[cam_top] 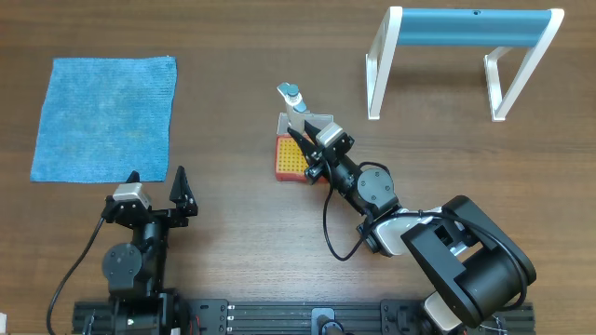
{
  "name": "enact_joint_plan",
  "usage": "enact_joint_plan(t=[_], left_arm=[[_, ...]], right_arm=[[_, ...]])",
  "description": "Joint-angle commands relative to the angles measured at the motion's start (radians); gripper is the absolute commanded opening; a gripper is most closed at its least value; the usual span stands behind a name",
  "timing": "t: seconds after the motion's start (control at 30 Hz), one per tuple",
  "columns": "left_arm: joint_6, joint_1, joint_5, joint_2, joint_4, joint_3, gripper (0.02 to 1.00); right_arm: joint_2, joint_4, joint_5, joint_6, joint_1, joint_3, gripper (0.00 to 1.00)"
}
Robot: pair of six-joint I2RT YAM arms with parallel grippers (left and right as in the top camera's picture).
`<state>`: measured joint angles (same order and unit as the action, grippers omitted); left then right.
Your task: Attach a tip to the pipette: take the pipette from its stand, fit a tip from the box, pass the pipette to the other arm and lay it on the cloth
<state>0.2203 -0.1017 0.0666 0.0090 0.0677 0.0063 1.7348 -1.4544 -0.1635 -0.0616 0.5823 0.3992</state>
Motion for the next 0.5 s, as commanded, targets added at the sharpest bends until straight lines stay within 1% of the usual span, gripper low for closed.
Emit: enact_joint_plan(t=[0.03, 0.1, 0.2, 0.23, 0.3, 0.37, 0.4, 0.47, 0.5], left_arm=[[-0.017, -0.003, -0.01, -0.005, 0.009, -0.001, 0.899], [-0.016, -0.003, -0.01, -0.005, 0.009, -0.001, 0.901], [-0.016, -0.003, -0.01, -0.005, 0.009, -0.001, 0.899], [-0.017, -0.003, -0.01, -0.005, 0.009, -0.001, 0.899], [-0.016, -0.003, -0.01, -0.005, 0.009, -0.001, 0.899], [-0.017, -0.003, -0.01, -0.005, 0.009, -0.001, 0.901], [-0.017, -0.003, -0.01, -0.005, 0.009, -0.001, 0.901], [-0.016, -0.003, -0.01, -0.005, 0.009, -0.001, 0.899], [-0.017, -0.003, -0.01, -0.005, 0.009, -0.001, 0.899]], right_arm=[[-0.115, -0.002, -0.006, 0.007, -0.006, 0.029, 0.075], [-0.185, 0.033, -0.006, 0.007, -0.006, 0.039, 0.075], [-0.346, 0.25, -0.01, 0.007, -0.005, 0.074, 0.075], [-0.393, 0.341, -0.034, 0.007, -0.005, 0.087, 0.075], [-0.486, 0.597, -0.13, 0.007, -0.004, 0.136, 0.075], [-0.557, 0.947, -0.253, 0.007, 0.006, 0.222, 0.077], [-0.581, 1.128, -0.333, 0.007, 0.008, 0.275, 0.075], [-0.601, 1.36, -0.456, 0.007, 0.008, 0.358, 0.075], [-0.605, 1.472, -0.53, 0.007, 0.008, 0.405, 0.075]])
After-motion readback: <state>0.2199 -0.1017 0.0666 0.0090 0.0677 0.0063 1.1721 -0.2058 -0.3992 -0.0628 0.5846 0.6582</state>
